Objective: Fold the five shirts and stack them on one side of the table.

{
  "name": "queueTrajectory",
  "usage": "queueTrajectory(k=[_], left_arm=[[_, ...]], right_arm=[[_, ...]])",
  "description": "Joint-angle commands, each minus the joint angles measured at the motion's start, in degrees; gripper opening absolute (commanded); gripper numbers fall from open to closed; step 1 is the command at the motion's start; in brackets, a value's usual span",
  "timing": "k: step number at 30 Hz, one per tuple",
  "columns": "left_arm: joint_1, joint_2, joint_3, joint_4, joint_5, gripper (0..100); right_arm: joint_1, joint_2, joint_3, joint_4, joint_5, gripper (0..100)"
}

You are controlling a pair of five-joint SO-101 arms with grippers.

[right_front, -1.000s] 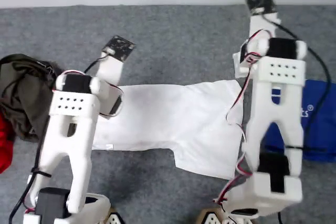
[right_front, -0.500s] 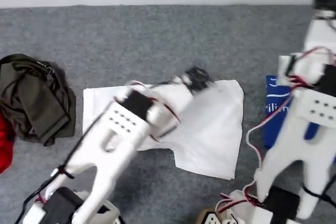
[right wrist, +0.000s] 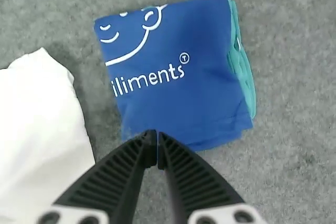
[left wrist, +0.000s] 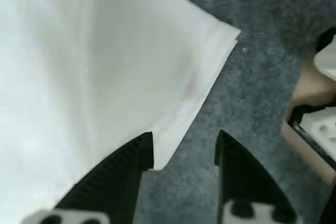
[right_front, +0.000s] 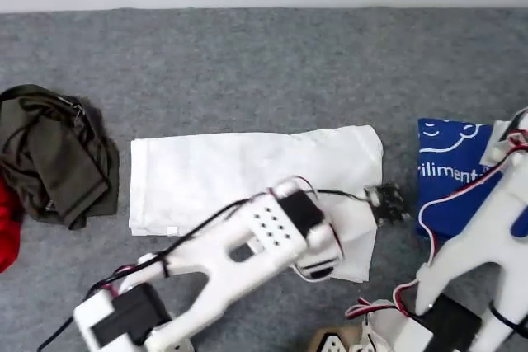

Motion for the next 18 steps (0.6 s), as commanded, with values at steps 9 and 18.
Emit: queueTrajectory(k=[9,18], left_arm=[[0.3,11.8,-1.2,-9.5,0.8,22],[-1.6,18.7,-6.6,-10.7,3.0,15]], right_arm=[[0.8,-2.2,-2.8,2.0,-0.7,0.9],[0.8,-2.2,-2.7,2.0,-0.7,0.9]])
